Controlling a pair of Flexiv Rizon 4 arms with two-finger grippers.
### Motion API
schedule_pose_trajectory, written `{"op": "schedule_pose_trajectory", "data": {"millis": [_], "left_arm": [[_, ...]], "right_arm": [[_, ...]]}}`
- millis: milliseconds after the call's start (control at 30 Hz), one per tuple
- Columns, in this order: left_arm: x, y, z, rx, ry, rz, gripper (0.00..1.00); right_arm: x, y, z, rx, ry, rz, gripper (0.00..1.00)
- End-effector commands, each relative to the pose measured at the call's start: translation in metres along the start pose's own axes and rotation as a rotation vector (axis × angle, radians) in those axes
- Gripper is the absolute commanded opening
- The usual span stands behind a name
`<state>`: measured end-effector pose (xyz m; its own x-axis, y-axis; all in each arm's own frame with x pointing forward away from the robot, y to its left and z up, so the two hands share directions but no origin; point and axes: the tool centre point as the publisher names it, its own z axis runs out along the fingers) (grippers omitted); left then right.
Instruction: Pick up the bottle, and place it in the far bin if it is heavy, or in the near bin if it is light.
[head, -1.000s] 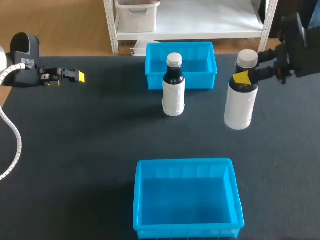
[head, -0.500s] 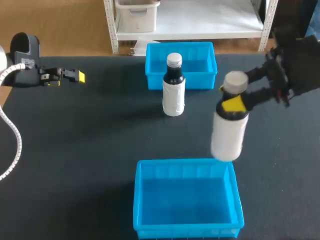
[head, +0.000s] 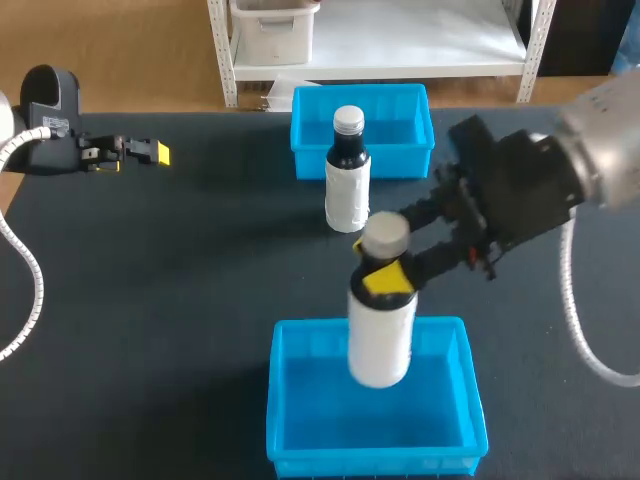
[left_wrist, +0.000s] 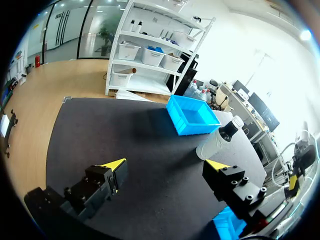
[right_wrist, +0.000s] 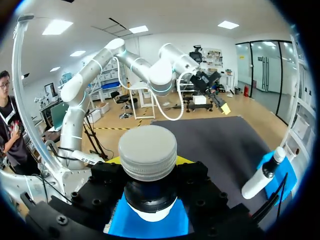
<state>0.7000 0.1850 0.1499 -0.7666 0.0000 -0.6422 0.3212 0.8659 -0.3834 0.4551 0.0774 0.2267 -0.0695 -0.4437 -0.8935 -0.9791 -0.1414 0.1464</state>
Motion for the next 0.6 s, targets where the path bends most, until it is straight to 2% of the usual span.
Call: {"op": "schedule_pose_trajectory", "data": {"millis": [33, 300, 600], "left_arm": [[0.0, 0.0, 0.0, 0.0, 0.0, 0.0, 1.0], [0.0, 0.0, 0.0, 0.0, 0.0, 0.0, 1.0], [0.0, 0.0, 0.0, 0.0, 0.0, 0.0, 1.0]], "right_arm": [[0.007, -0.008, 0.032, -0.046, -0.012, -0.003, 0.33], [0.029, -0.01, 0.06, -0.107, -0.038, -0.022, 0.33], [0.042, -0.021, 0.076, -0.134, -0.058, -0.023, 0.33]]}}
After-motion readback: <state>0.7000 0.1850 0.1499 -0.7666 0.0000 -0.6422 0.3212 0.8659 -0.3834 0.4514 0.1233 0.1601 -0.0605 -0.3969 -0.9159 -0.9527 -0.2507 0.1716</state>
